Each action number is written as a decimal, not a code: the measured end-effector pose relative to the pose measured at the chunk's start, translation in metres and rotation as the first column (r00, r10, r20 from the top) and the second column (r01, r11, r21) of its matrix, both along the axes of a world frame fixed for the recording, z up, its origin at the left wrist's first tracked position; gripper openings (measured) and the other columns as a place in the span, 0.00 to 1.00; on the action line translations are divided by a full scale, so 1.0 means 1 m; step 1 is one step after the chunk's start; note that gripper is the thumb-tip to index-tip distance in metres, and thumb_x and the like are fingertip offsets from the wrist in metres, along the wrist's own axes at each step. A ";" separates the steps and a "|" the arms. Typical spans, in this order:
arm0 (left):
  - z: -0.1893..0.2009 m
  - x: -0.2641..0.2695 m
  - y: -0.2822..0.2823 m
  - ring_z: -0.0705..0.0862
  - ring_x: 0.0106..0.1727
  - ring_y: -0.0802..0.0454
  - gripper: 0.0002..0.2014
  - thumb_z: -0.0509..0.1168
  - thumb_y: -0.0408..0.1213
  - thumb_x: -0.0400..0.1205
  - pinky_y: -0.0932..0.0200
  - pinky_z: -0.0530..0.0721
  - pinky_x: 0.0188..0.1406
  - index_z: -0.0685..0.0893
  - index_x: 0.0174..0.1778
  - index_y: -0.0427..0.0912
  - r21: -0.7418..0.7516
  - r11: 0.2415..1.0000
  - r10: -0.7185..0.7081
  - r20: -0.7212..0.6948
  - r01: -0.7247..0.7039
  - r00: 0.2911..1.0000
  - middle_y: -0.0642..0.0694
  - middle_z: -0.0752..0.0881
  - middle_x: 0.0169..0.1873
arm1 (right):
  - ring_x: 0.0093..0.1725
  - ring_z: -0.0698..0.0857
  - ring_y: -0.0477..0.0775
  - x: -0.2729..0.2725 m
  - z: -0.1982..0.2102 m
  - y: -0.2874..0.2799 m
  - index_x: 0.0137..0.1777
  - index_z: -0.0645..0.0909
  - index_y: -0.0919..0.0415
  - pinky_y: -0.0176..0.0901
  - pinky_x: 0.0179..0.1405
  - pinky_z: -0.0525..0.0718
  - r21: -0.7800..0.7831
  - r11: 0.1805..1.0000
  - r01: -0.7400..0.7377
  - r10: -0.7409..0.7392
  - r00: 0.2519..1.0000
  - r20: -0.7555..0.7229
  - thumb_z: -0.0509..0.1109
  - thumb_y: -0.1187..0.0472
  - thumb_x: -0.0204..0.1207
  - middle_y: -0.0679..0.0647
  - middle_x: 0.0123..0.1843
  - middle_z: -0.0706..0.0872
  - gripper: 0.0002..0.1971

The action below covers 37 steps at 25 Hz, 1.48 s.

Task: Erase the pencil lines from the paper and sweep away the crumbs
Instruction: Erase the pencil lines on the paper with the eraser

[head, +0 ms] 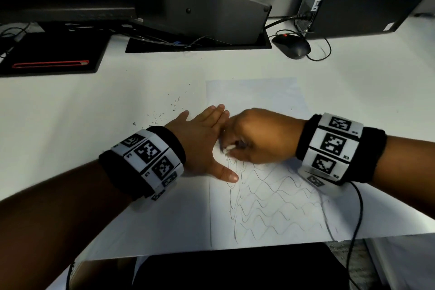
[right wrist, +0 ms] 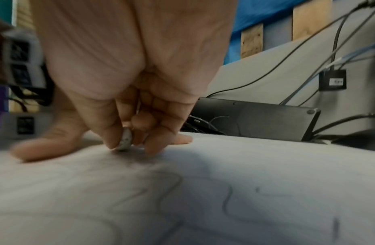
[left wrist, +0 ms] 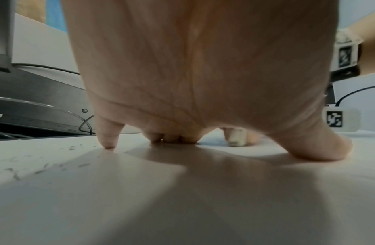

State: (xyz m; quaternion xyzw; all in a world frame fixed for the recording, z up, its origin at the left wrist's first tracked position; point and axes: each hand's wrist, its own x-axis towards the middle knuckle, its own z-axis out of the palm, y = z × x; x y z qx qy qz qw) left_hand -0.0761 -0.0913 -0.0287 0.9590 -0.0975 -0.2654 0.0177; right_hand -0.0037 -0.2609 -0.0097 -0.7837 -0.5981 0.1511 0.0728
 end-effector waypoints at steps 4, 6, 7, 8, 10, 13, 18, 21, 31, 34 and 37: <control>0.002 0.001 -0.003 0.35 0.87 0.54 0.71 0.52 0.87 0.58 0.39 0.48 0.86 0.32 0.86 0.46 0.032 0.999 -0.007 0.021 0.006 1.000 0.50 0.31 0.86 | 0.42 0.81 0.47 0.016 0.002 -0.014 0.50 0.87 0.57 0.47 0.46 0.82 0.091 0.979 0.181 -0.179 0.983 -0.032 0.67 0.58 0.79 0.49 0.46 0.86 0.07; 0.006 0.003 -0.009 0.43 0.88 0.49 0.69 0.57 0.85 0.60 0.41 0.56 0.85 0.40 0.87 0.42 0.045 0.999 -0.019 0.063 0.016 0.998 0.45 0.37 0.87 | 0.43 0.82 0.47 0.023 -0.003 -0.017 0.50 0.86 0.56 0.49 0.47 0.83 0.095 0.963 0.252 -0.248 0.967 -0.054 0.70 0.59 0.77 0.48 0.46 0.86 0.05; 0.008 0.006 -0.013 0.46 0.88 0.48 0.68 0.60 0.83 0.61 0.43 0.59 0.84 0.42 0.87 0.43 0.026 0.999 -0.025 0.083 0.023 0.996 0.44 0.39 0.87 | 0.43 0.82 0.48 0.024 -0.004 -0.017 0.49 0.87 0.55 0.49 0.46 0.83 0.088 0.962 0.258 -0.254 0.966 -0.055 0.71 0.59 0.76 0.48 0.45 0.86 0.05; 0.008 0.007 -0.015 0.48 0.88 0.49 0.67 0.63 0.81 0.62 0.44 0.60 0.84 0.42 0.87 0.45 -0.011 0.999 -0.029 0.086 0.030 0.996 0.45 0.40 0.88 | 0.43 0.82 0.48 0.023 -0.005 -0.016 0.49 0.87 0.56 0.49 0.46 0.83 0.083 0.963 0.257 -0.253 0.966 -0.052 0.72 0.60 0.75 0.48 0.45 0.86 0.05; 0.007 0.009 -0.016 0.46 0.88 0.51 0.67 0.65 0.80 0.62 0.47 0.59 0.82 0.36 0.87 0.52 -0.084 0.996 -0.032 0.059 0.036 0.998 0.49 0.39 0.88 | 0.43 0.83 0.50 0.022 -0.003 -0.013 0.49 0.87 0.57 0.49 0.46 0.83 0.084 0.963 0.257 -0.254 0.966 -0.036 0.73 0.60 0.75 0.49 0.46 0.86 0.05; 0.005 0.011 -0.016 0.45 0.88 0.52 0.65 0.65 0.81 0.62 0.47 0.61 0.82 0.42 0.88 0.54 -0.089 0.995 -0.037 0.034 0.040 0.999 0.53 0.38 0.87 | 0.44 0.84 0.49 0.013 -0.002 -0.013 0.47 0.88 0.58 0.45 0.46 0.83 0.070 0.981 0.181 -0.179 0.983 -0.029 0.73 0.60 0.74 0.48 0.46 0.87 0.05; 0.007 0.008 -0.016 0.37 0.87 0.54 0.64 0.63 0.81 0.63 0.50 0.55 0.82 0.42 0.88 0.53 -0.054 0.998 -0.040 0.037 0.042 0.999 0.51 0.34 0.87 | 0.43 0.85 0.47 0.013 0.001 -0.014 0.48 0.89 0.55 0.44 0.47 0.84 0.047 0.988 0.147 -0.141 0.985 -0.099 0.72 0.56 0.76 0.47 0.45 0.89 0.06; 0.006 0.008 -0.017 0.38 0.87 0.55 0.65 0.62 0.82 0.62 0.49 0.56 0.82 0.38 0.88 0.53 -0.041 0.998 -0.044 0.046 0.045 0.998 0.51 0.35 0.87 | 0.40 0.84 0.48 0.013 -0.001 -0.013 0.44 0.88 0.56 0.45 0.44 0.84 0.063 0.987 0.150 -0.149 0.989 -0.014 0.70 0.57 0.75 0.48 0.42 0.88 0.07; 0.005 0.008 -0.016 0.35 0.87 0.54 0.69 0.61 0.83 0.62 0.50 0.54 0.83 0.34 0.87 0.48 -0.004 0.999 -0.047 0.016 0.047 0.999 0.50 0.32 0.86 | 0.36 0.80 0.39 0.004 0.002 -0.018 0.45 0.89 0.55 0.32 0.40 0.77 0.025 0.997 0.068 -0.065 0.993 -0.094 0.71 0.58 0.74 0.44 0.42 0.87 0.05; 0.008 0.009 -0.018 0.36 0.87 0.53 0.69 0.60 0.83 0.63 0.48 0.54 0.83 0.33 0.87 0.45 0.029 0.998 -0.061 0.015 0.061 0.998 0.48 0.32 0.86 | 0.36 0.81 0.41 0.014 0.006 -0.020 0.45 0.89 0.55 0.34 0.39 0.76 0.042 0.988 0.149 -0.146 0.987 -0.069 0.71 0.58 0.75 0.45 0.42 0.87 0.05; 0.008 0.009 -0.017 0.35 0.87 0.52 0.70 0.59 0.83 0.62 0.48 0.54 0.83 0.33 0.87 0.44 0.039 0.997 -0.063 0.006 0.063 0.998 0.48 0.32 0.86 | 0.38 0.83 0.48 0.010 0.002 -0.020 0.43 0.88 0.57 0.41 0.41 0.81 0.029 0.994 0.109 -0.109 0.994 -0.003 0.69 0.58 0.74 0.48 0.41 0.87 0.06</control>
